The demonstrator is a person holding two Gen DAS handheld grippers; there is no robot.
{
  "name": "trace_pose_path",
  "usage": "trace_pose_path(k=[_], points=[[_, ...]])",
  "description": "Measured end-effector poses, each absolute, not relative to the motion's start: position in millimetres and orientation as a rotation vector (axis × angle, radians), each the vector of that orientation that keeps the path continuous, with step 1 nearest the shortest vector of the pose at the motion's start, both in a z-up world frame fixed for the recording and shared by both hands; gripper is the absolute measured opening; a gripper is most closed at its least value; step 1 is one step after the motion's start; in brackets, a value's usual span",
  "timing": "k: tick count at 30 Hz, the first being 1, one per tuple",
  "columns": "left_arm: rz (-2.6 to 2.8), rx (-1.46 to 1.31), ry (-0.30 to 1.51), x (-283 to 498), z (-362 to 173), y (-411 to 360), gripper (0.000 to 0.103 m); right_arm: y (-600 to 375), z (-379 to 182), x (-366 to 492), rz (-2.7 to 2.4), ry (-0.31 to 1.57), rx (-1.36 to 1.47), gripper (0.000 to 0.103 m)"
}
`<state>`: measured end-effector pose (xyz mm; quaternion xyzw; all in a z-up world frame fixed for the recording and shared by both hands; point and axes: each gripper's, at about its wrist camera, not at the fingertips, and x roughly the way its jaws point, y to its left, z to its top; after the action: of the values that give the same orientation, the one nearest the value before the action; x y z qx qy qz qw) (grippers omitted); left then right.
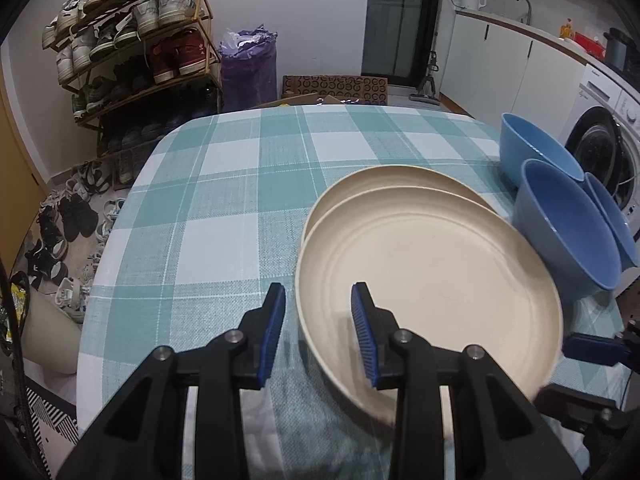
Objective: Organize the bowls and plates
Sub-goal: 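Lower the plate onto the stack and open the right tool, then move the right tool toward the blue bowls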
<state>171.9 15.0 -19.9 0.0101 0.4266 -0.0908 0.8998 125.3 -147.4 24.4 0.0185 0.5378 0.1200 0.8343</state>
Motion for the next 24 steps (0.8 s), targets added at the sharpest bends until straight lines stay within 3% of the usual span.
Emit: trace_pose_path(k=[3,7,17,20,24], points=[[-0.216,-0.007,0.895,162,-13,23,0.035,-145,22,126,0.263,1.147,0.039,0.039],[-0.24,-0.004,0.906,154,-9,26,0.035,-142,16,130,0.273,1.142,0.051,0.03],[-0.264,0.021,0.93,151,-13,13,0.035,-137,10,135,0.284,1.138,0.056,0.031],[-0.273,0.03,0.919,148,-5,9,0.046,-139,20,132,0.287,1.119,0.05,0.035],[-0.291,0.043,0.898,141,11,1,0.05,-143,39,126,0.313,1.093,0.057,0.045]])
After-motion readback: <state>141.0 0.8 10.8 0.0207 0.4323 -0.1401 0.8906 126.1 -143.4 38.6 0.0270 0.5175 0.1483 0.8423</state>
